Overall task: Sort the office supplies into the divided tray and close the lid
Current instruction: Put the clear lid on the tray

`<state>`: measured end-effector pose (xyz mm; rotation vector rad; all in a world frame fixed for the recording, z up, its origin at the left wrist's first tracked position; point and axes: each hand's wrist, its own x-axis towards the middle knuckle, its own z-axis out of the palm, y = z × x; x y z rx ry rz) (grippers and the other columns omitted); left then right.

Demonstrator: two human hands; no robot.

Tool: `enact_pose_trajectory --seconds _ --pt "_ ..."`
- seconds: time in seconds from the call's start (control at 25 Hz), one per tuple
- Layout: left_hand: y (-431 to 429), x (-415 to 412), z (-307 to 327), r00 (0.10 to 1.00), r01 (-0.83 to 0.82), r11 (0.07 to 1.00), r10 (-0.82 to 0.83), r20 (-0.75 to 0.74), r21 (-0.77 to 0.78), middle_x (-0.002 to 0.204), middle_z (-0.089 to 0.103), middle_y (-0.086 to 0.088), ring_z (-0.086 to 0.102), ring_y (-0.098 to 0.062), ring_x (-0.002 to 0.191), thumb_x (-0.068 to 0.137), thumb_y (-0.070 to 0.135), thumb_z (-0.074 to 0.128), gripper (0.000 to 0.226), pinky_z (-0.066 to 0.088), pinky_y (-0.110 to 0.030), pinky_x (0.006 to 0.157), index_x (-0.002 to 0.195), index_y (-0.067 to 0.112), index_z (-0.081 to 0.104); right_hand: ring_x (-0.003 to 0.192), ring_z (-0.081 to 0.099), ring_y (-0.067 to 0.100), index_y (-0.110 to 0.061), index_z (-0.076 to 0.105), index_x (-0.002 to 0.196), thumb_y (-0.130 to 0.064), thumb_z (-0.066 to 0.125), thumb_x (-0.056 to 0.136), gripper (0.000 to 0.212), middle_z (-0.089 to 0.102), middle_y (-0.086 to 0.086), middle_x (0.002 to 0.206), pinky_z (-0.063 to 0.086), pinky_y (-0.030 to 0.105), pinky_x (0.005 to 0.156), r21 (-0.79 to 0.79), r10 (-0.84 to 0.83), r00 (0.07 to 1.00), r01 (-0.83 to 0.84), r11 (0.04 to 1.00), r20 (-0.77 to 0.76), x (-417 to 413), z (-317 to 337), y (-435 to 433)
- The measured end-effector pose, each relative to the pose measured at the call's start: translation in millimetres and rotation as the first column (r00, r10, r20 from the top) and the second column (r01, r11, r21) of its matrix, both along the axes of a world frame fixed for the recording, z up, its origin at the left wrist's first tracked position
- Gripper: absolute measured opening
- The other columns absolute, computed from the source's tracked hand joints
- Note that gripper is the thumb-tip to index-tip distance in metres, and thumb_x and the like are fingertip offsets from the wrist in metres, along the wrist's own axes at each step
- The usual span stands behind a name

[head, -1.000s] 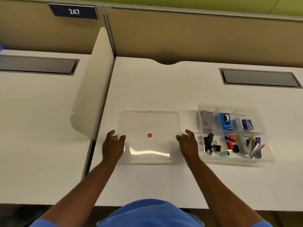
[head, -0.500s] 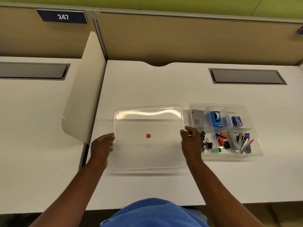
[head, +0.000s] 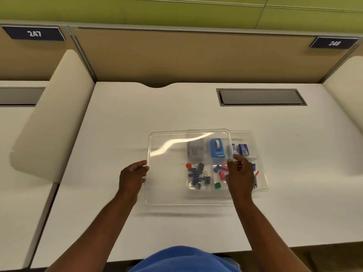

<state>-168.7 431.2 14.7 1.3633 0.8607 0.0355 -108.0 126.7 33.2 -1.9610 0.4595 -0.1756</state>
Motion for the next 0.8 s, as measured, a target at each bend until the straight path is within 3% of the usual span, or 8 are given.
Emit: enact_pose_trajectory --seconds 0.12,0.28,0.52,0.8 --pt "-49.4 18.2 3.7 1.000 0.004 1.000 -0.004 0.020 0.007 0.088 0.069 -0.003 0.060 -0.015 0.076 0.086 0.006 0.069 0.025 0.050 -0.029 0.070 0.109 0.016 0.074 0.100 0.063 0.015 -0.023 0.062 0.123 -0.031 0.063 0.096 0.028 0.064 -0.003 0.110 0.042 0.009 0.075 0.002 0.007 1.000 -0.007 1.000 -0.027 15.6 -0.8 -52.8" --pt "-100.6 42.6 8.5 0.999 0.007 0.999 -0.009 0.042 0.046 0.096 0.070 -0.006 0.063 -0.015 0.085 0.086 0.004 0.068 0.029 0.051 -0.030 0.074 0.112 0.018 0.073 0.087 0.058 0.001 -0.026 0.065 0.119 -0.030 0.059 0.097 0.023 0.063 -0.003 0.107 0.037 0.002 0.066 -0.069 0.071 0.996 -0.075 0.995 -0.056 48.6 0.5 -112.2" --pt "-130.8 62.0 7.4 1.000 0.011 0.996 -0.013 0.018 0.090 0.095 0.070 -0.005 0.064 -0.015 0.086 0.085 0.001 0.068 0.033 0.052 -0.029 0.073 0.114 0.017 0.072 0.108 0.061 0.024 -0.015 0.068 0.121 -0.011 0.048 0.100 0.029 0.067 0.009 0.119 0.046 0.030 0.090 -0.204 0.169 0.982 -0.183 0.962 -0.088 83.1 -8.5 -150.8" --pt "-127.6 83.7 -1.4 0.996 0.079 0.983 -0.071 -0.054 0.167 0.088 0.070 0.000 0.062 -0.013 0.076 0.086 -0.001 0.069 0.031 0.052 -0.026 0.067 0.114 0.012 0.071 0.113 0.061 0.029 -0.014 0.067 0.123 -0.010 0.048 0.099 0.032 0.065 0.014 0.120 0.041 0.027 0.090 -0.255 0.146 0.977 -0.182 0.950 -0.152 87.5 -24.2 -148.1"
